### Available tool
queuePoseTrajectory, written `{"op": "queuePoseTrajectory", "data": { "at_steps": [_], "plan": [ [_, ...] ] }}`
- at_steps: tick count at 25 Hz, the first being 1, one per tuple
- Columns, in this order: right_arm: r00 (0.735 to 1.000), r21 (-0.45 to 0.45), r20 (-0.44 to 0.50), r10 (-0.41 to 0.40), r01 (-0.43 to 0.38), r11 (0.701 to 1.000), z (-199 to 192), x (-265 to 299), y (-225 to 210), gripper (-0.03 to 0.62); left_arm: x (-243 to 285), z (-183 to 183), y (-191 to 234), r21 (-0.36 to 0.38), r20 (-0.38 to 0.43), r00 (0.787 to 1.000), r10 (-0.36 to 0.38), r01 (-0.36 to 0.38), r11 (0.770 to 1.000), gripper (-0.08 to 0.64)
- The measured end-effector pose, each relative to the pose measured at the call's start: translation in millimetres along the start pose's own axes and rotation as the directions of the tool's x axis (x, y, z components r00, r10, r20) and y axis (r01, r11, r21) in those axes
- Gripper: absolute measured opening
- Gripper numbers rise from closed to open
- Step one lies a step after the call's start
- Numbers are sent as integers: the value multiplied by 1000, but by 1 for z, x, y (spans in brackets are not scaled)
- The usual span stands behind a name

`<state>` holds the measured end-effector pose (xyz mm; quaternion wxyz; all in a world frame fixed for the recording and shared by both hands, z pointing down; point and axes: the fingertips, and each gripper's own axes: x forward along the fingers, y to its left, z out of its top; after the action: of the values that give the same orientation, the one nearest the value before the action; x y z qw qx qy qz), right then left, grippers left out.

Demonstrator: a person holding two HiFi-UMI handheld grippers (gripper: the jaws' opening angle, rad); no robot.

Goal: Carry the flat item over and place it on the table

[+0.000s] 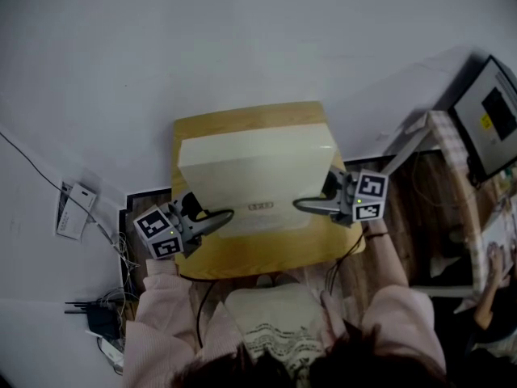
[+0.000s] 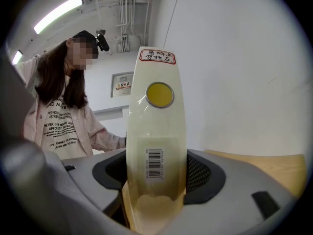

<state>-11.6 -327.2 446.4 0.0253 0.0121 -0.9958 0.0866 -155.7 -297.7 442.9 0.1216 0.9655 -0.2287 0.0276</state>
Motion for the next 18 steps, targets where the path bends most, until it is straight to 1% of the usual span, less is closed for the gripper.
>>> {"op": "queuePoseTrajectory", "data": {
  "at_steps": [4,10,18],
  "plan": [
    [1000,-22,-11,-13,13,1000,-13,3,-9,304,3,-15,11,9,-9,1000,-5,5,1000,321],
    [999,-63,-35,-18,15,998,-32,8,-17,304,8,-37,23,27,-28,1000,12,-11,1000,328],
    [999,-83,-50,-19,15,996,-46,9,-21,304,12,-50,27,57,-52,998,34,-31,998,336]
  ]
}}
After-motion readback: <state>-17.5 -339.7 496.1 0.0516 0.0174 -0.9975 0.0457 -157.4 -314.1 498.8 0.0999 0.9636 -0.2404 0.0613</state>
